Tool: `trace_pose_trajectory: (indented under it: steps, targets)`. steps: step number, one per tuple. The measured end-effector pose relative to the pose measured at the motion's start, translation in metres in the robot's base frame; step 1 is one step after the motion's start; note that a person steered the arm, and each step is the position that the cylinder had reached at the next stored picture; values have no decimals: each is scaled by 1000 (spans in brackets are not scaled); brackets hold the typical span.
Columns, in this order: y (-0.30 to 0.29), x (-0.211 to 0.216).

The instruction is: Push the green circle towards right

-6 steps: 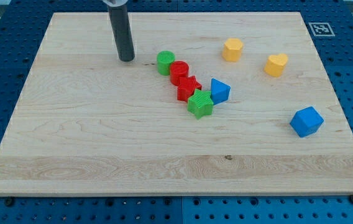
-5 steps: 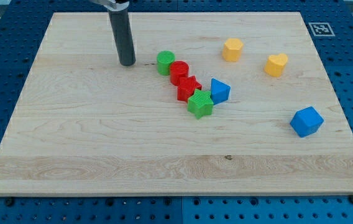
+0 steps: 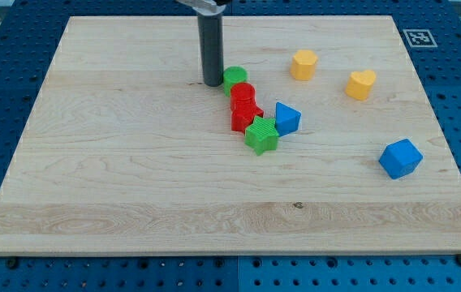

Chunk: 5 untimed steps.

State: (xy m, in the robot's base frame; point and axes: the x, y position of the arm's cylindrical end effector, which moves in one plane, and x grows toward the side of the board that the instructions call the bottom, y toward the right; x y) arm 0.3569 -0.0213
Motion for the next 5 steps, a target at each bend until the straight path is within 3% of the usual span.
trace_pose_trajectory:
  steps: [3,5]
  targets:
    - [88,6]
    - [113,38]
